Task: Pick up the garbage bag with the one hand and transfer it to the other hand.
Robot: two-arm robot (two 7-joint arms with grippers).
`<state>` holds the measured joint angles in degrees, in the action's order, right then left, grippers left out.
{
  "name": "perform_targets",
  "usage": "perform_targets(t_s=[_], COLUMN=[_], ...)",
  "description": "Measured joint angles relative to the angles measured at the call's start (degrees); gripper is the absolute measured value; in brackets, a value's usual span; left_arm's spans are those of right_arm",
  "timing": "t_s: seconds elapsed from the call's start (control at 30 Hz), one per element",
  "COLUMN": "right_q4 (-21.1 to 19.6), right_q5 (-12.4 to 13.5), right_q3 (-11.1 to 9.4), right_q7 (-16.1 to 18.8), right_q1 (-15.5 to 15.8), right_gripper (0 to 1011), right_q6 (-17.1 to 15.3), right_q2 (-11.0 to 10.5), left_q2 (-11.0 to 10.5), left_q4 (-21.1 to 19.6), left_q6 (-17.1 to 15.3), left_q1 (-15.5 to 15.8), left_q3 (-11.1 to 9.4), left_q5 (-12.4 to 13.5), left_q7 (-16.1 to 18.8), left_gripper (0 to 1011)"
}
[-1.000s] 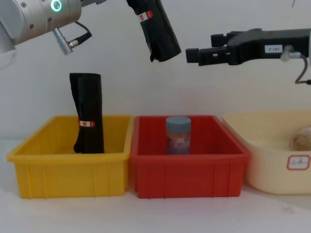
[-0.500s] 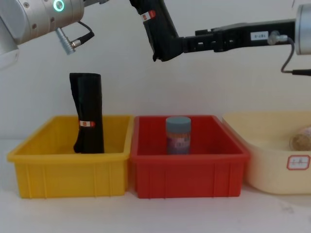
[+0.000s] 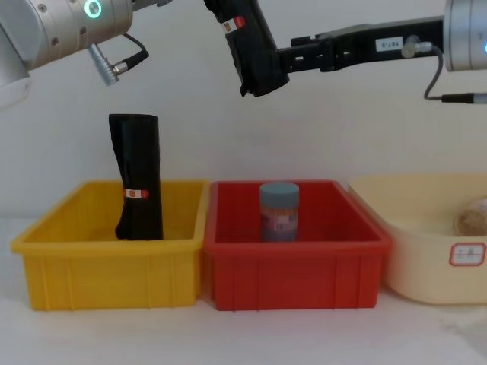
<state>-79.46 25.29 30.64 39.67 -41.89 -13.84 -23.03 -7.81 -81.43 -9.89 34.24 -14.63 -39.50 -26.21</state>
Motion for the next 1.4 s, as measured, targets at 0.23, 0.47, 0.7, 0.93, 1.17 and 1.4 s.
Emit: perform_targets(t_s=[0.23,0.47,0.7,0.93,1.17,1.4], right_q4=[0.95,2.52,4.7,7.74,10.42,12.57], right_q5=[-1.78,-3.2,-3.97,-4.05,-3.68,-3.1], right_q3=[1.33,2.78,3.95,4.95,5.53,6.1], right_q7=[-0.49,-0.71,-0.49,0.51,1.42,1.96], right_q1=[-1.53,-3.2,-5.06,-7.21,-8.74,-9.87], right_gripper=[1001,1001,1001,1001,1001,1001], right_q6=[1.25,2.36,3.08,3.59,4.28,4.78], right_q2=[-0.02,0.43,1.14,2.25,3.41,4.67], left_q2=[0.0,0.0,0.0,0.0,0.0,0.0], left_q4=[0.04,0.08,0.09,0.09,0.09,0.09], left_q6=[0.0,-0.01,-0.01,-0.01,-0.01,-0.01], left_q1=[0.03,0.06,0.08,0.08,0.08,0.08], left_q3=[-0.03,-0.03,-0.03,-0.03,-0.03,-0.03], left_q5=[-0.01,-0.01,-0.01,-0.01,0.0,0.0], left_q7=[-0.04,-0.08,-0.08,-0.08,-0.08,-0.08], left_gripper=[496,496,496,496,496,496])
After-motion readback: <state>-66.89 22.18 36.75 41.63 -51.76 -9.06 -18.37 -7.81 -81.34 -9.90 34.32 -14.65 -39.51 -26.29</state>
